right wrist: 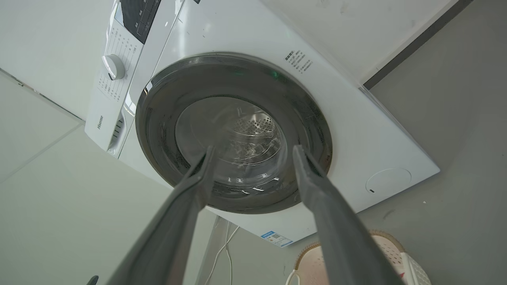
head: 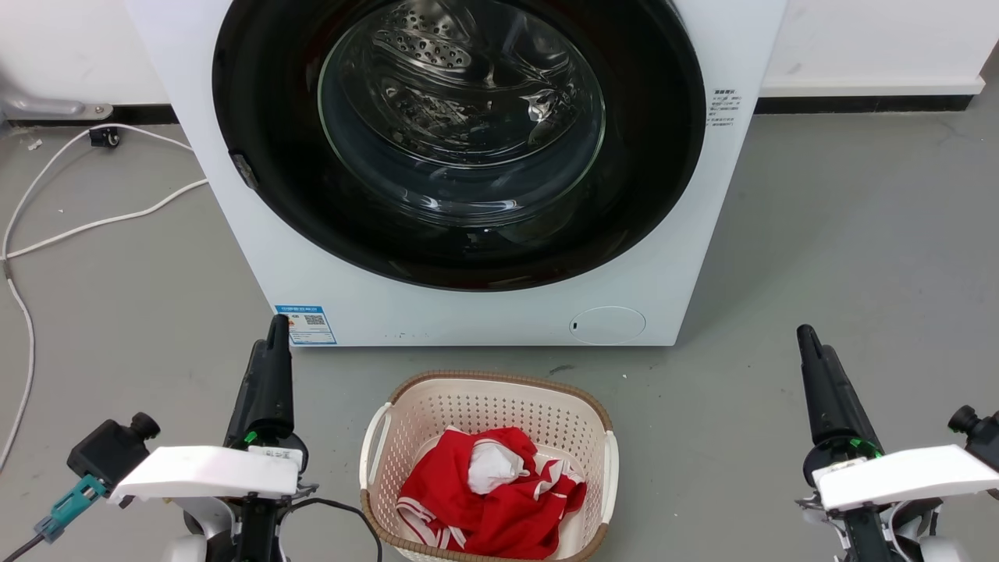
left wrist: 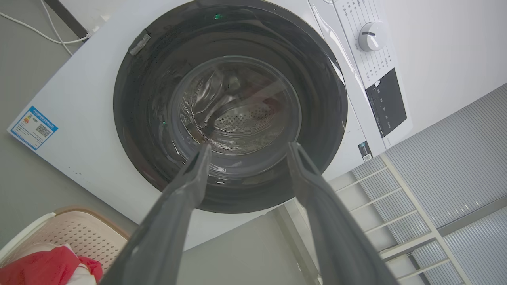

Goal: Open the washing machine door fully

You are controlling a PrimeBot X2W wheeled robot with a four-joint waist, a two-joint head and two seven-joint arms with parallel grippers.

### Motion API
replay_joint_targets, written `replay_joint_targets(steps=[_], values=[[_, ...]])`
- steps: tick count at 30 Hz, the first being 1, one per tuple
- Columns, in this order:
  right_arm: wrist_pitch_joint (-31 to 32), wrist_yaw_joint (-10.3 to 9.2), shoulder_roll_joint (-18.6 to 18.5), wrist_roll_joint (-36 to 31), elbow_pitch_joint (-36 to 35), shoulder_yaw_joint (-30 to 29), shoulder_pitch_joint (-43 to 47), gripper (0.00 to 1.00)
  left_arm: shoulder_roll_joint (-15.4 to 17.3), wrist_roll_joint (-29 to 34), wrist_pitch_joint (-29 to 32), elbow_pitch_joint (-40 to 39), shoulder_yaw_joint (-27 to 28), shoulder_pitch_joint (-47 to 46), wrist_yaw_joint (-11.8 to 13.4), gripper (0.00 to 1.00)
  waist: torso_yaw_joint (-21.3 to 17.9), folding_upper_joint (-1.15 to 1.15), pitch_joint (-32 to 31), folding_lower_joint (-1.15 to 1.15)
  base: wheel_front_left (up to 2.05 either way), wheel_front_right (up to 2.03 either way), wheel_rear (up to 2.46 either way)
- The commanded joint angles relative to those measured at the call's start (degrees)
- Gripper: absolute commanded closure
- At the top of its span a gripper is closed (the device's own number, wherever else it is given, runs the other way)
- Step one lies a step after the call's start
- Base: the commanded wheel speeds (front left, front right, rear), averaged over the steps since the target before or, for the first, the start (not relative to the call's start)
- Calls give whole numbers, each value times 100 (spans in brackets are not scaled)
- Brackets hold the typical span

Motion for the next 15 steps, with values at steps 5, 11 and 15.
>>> replay_joint_targets(steps=[5, 11, 15], values=[[-134, 1, -1, -854, -165, 56, 5, 0, 57, 739, -131, -169, -93, -28, -13, 0, 3, 0, -5, 0, 0, 0, 0], [-190, 1, 7, -1522, -182, 53, 73, 0, 68, 1446, -236, -261, -131, 7, -14, 0, 7, 0, -13, 0, 0, 0, 0], [-174, 1, 13, -1919, -232, 30, 88, 0, 68, 1887, -309, -306, -123, 36, -15, 0, 6, 0, -15, 0, 0, 0, 0]])
